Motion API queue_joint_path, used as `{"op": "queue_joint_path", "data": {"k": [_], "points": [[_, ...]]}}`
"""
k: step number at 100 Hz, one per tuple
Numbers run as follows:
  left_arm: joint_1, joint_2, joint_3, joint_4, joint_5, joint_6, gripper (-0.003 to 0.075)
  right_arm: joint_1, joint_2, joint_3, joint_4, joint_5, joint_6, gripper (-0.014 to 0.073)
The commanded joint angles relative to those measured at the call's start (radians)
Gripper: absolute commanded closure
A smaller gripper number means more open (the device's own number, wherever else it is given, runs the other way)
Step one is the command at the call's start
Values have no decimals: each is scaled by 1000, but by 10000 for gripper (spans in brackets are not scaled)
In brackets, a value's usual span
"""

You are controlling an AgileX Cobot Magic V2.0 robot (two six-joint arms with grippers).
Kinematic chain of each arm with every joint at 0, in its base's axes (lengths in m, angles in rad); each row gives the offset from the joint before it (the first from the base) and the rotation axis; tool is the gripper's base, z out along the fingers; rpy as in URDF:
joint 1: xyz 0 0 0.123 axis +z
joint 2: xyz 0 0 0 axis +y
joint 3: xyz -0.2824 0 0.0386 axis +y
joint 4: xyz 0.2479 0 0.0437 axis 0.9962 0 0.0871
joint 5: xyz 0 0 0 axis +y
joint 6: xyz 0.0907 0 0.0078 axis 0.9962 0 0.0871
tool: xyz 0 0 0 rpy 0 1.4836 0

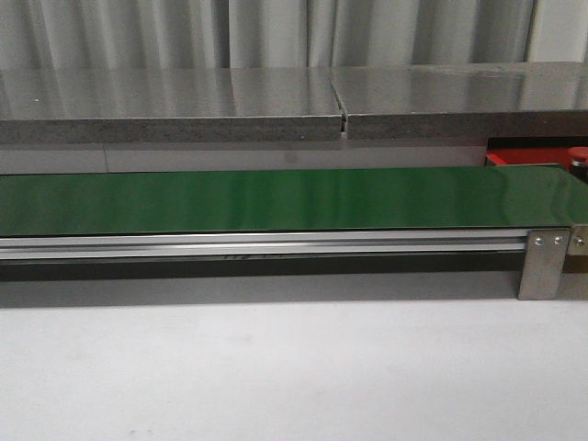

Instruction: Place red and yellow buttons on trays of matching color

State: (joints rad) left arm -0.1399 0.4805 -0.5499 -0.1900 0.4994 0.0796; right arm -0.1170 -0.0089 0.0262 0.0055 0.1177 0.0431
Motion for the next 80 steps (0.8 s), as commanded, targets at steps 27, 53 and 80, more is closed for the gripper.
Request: {"op": "queue_joint_path", "data": {"k": [27, 53, 80], "points": [[65, -175, 209, 136, -406, -24, 740, -6, -17, -9, -5, -78, -3, 661], [85, -308, 363, 144, -438, -24, 740, -6, -17, -9, -5, -78, -3, 661], [111, -456, 512, 144, -492, -26, 740, -6, -17, -9, -5, -78, -3, 661]]}}
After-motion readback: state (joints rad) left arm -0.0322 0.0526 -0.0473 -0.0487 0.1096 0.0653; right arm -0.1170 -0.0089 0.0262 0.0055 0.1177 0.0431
